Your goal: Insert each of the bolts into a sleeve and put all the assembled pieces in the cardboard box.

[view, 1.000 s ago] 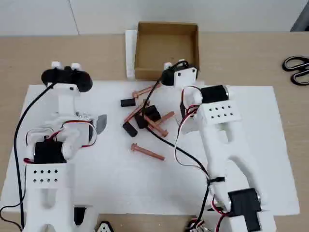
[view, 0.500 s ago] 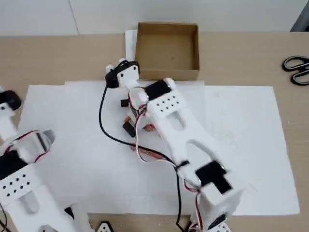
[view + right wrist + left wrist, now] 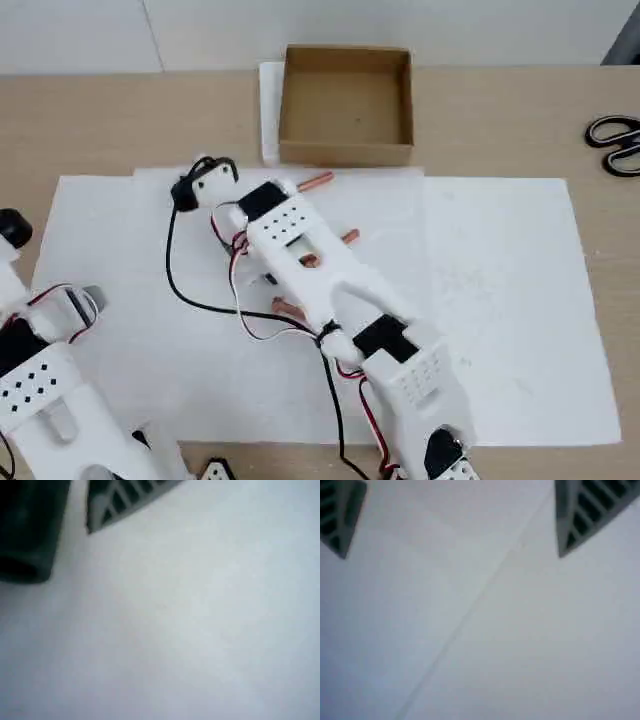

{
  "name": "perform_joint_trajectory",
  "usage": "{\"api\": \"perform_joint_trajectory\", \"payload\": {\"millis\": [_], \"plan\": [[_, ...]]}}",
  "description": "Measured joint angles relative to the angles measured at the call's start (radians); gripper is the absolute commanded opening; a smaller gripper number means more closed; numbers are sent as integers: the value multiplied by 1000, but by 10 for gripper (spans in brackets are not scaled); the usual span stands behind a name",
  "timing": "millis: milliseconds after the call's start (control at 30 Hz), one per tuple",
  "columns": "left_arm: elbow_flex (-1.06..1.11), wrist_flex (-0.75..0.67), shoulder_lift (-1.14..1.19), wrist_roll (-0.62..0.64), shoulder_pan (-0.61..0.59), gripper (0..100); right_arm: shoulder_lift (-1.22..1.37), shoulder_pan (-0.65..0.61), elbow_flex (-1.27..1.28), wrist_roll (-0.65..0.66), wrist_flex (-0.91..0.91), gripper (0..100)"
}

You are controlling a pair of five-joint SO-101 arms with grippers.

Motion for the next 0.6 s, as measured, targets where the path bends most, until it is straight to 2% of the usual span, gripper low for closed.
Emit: {"api": "perform_joint_trajectory", "payload": {"millis": [600], "plan": [[0, 0, 0, 0, 0, 256, 55, -15, 0, -5, 2, 183]]}}
